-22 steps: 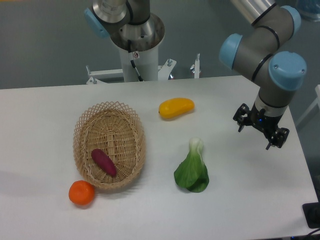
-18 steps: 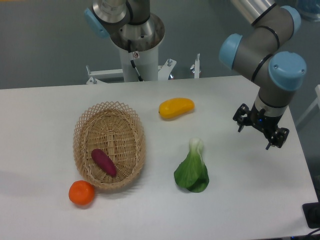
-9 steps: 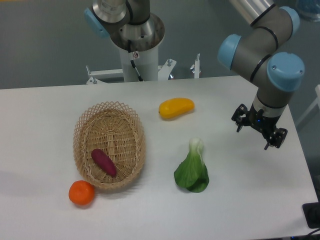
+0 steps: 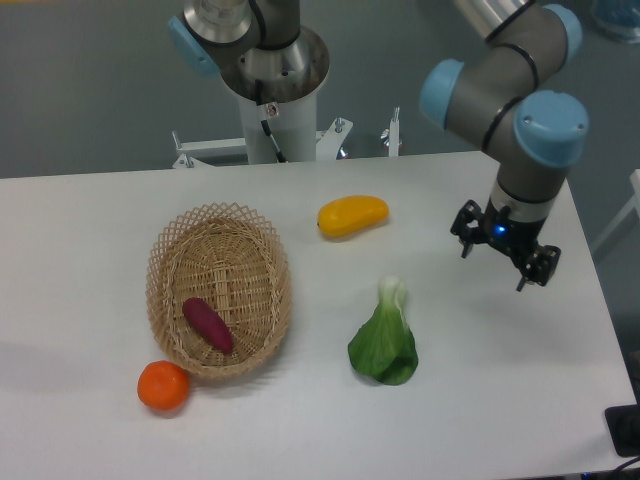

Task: Pick up the mango from the table
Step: 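Move the open gripper over the yellow mango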

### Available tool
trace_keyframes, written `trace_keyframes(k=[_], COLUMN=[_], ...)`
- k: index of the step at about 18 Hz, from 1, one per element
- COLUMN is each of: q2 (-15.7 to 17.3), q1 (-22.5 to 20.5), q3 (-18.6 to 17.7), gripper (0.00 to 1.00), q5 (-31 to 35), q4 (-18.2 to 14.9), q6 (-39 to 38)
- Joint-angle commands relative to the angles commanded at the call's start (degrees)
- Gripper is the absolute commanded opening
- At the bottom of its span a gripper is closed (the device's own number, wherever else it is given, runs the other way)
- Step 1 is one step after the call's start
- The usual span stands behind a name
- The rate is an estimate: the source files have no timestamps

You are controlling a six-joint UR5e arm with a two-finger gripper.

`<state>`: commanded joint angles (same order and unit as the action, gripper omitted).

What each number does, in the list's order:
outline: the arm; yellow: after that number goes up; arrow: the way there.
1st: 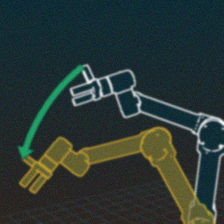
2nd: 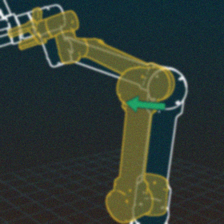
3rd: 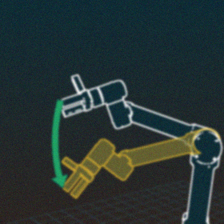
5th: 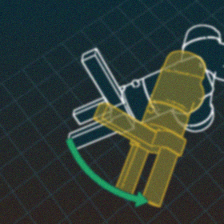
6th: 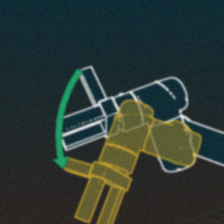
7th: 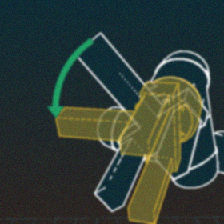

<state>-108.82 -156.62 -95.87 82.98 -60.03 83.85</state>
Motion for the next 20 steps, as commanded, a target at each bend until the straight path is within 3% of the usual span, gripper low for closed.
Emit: trace_keyframes(k=[6,12,15,20], q2=[5.4,6.6,7.7,8.1], q1=[3.1,6.6,6.6,6.5], q3=[-9.0,-12.2,-15.5,-17.1], gripper=[1.0,1.0,1.0,1.0], q5=[-1.3,-0.9,-0.9,-0.5], q4=[0.4,0.3,0.3,0.1], q6=[1.1,2.5,5.9,10.8])
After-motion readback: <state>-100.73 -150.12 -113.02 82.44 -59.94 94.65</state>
